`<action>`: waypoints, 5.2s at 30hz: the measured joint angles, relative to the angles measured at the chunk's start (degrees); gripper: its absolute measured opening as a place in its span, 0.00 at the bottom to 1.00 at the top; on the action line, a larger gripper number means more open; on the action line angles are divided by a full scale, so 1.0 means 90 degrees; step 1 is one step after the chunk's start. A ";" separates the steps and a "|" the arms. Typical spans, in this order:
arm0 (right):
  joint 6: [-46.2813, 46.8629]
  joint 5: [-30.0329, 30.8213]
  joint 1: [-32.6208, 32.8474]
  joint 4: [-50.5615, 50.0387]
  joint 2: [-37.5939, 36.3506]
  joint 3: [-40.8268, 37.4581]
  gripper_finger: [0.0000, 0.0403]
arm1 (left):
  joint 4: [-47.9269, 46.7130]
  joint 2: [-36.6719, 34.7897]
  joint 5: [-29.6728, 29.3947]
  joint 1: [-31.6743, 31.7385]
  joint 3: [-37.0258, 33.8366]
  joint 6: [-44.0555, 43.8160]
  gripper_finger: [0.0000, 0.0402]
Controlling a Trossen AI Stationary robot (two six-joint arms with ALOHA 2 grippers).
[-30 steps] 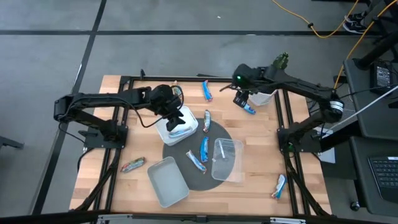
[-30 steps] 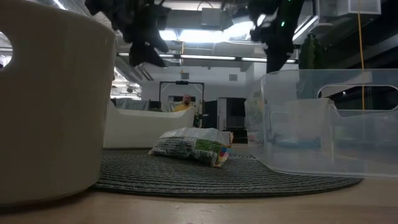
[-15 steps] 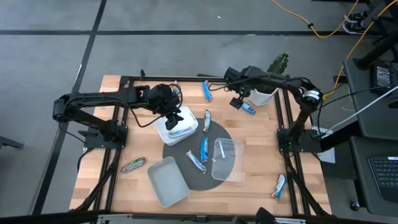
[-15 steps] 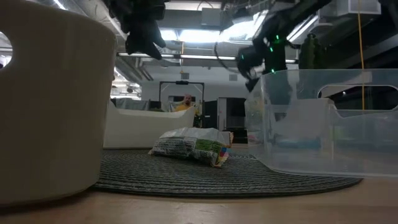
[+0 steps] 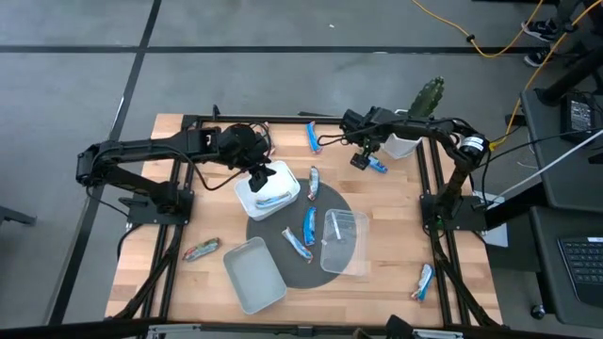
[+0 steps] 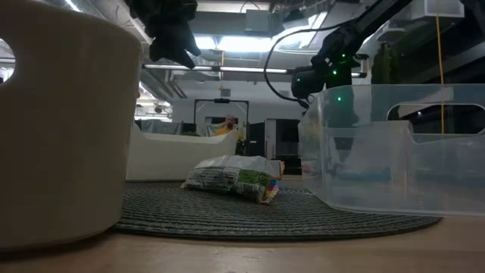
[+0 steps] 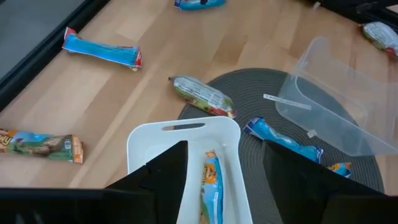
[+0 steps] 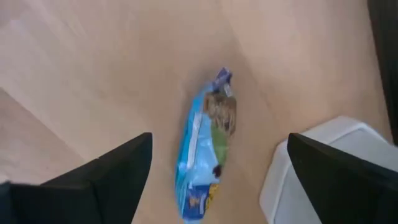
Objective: Pick and place Granola Bars by type
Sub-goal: Put the blue granola bar into the transparent bin, then put the red granola bar into the gray bin
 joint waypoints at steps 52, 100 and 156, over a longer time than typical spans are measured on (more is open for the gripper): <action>0.0632 -0.1877 0.0940 0.0969 -0.1553 -0.0296 0.12 | 0.0315 0.0002 -0.1144 -0.0141 -0.0002 0.0435 0.49; 0.3897 -0.1447 0.5424 0.1326 -0.2711 0.0036 0.10 | 0.0279 -0.0041 -0.1503 -0.0136 -0.0007 0.1416 0.49; 1.4288 -0.2906 0.8724 -0.1120 -0.1516 0.0736 0.36 | -0.0027 -0.0044 -0.1073 -0.0135 -0.0073 0.2667 0.49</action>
